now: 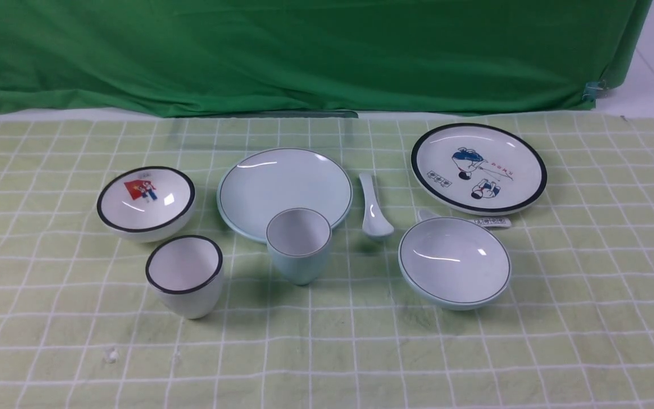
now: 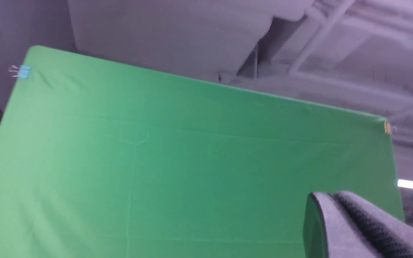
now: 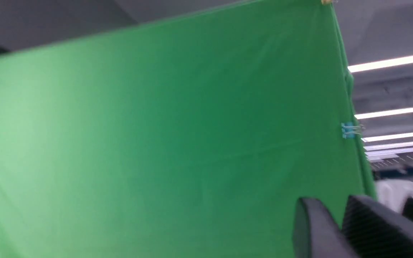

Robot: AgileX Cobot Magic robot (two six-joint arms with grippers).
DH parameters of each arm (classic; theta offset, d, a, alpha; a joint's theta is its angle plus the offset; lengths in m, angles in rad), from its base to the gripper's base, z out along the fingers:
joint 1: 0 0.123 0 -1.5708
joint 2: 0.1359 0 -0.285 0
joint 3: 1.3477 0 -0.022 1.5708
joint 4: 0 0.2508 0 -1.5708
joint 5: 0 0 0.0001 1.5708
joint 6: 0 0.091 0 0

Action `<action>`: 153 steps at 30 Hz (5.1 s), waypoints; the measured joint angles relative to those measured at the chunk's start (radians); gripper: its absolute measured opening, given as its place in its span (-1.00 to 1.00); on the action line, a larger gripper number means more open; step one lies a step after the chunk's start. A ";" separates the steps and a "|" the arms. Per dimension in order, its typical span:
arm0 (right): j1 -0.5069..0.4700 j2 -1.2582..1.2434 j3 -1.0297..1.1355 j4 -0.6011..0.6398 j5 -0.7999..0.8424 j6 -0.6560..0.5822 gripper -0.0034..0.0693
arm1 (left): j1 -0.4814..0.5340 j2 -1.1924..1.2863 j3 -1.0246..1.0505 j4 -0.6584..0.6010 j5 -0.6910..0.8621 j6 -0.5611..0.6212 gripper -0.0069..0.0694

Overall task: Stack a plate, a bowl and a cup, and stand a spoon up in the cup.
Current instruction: Use the right arm to grab a blue rice bowl, then use the right arm to put the blue rice bowl into the blue large plate in the middle, then use the left arm to grab a blue teacup, then use the left arm to put the blue teacup into the blue rice bowl in the middle

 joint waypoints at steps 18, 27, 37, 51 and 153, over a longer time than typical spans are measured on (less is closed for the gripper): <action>0.083 0.912 -0.492 0.004 0.911 -0.190 -0.80 | -0.029 0.765 -0.464 -0.087 0.998 0.112 -0.89; 0.274 1.471 -0.898 0.051 1.118 -0.198 0.11 | -0.033 0.948 -0.478 -0.357 1.177 0.361 -0.89; 0.274 1.780 -1.103 0.052 1.071 -0.151 0.41 | -0.033 0.979 -0.480 -0.382 1.171 0.390 -0.87; 0.268 1.797 -1.345 0.083 1.247 -0.233 -0.71 | -0.033 0.979 -0.482 -0.403 1.084 0.393 -0.84; 0.329 2.432 -2.192 0.232 1.531 -0.337 0.30 | -0.238 1.895 -1.575 -0.094 1.442 0.308 0.20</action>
